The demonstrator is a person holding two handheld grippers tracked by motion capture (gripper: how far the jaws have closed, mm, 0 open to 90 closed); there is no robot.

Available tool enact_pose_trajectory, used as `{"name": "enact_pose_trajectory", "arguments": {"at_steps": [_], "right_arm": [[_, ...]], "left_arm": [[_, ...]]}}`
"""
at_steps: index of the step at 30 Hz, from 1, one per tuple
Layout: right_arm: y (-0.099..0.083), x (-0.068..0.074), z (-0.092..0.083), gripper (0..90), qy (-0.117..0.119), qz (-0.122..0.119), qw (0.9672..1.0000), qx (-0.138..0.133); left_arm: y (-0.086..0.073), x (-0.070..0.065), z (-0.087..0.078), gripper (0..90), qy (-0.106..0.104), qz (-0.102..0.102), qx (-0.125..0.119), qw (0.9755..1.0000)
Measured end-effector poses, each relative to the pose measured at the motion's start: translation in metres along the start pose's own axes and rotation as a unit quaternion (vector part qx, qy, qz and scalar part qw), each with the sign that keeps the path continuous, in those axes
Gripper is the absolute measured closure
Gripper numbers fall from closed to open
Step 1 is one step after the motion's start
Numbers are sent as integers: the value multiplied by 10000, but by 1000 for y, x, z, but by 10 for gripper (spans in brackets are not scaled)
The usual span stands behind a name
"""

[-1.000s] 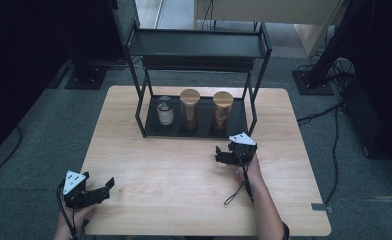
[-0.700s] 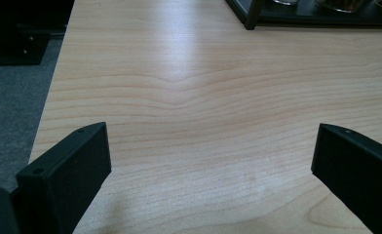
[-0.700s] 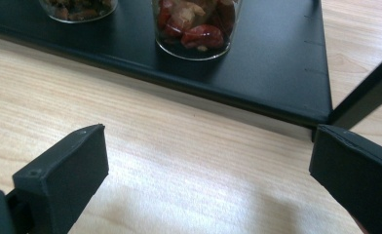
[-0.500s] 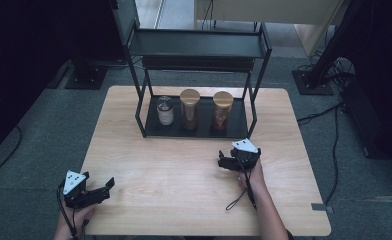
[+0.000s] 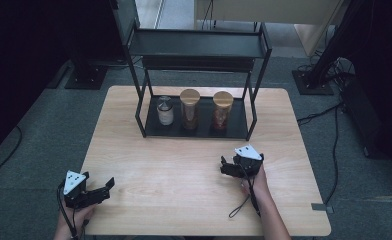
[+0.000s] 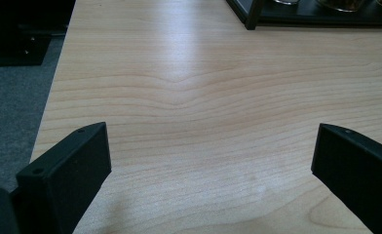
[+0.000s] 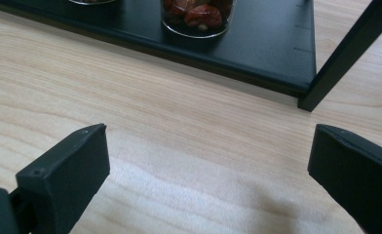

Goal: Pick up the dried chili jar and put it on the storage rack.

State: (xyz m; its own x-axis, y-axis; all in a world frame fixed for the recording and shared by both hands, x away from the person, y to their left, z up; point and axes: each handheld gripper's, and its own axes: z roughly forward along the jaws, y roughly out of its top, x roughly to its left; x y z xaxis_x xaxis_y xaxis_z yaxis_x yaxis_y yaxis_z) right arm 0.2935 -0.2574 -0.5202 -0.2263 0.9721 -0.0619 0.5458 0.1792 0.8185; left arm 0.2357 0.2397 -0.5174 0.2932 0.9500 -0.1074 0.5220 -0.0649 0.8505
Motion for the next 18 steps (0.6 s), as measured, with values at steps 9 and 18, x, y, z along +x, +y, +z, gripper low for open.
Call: {"name": "enact_pose_trajectory", "arguments": {"at_steps": [9, 18], "right_arm": [[-6, -1, -9, 15, 60, -37, 10000, -5], [-12, -2, -17, 15, 82, -59, 9999, -24]], "left_arm": [[0, 0, 0, 11, -12, -2, -11, 10000], [0, 0, 0, 11, 4, 3, -13, 10000]]}}
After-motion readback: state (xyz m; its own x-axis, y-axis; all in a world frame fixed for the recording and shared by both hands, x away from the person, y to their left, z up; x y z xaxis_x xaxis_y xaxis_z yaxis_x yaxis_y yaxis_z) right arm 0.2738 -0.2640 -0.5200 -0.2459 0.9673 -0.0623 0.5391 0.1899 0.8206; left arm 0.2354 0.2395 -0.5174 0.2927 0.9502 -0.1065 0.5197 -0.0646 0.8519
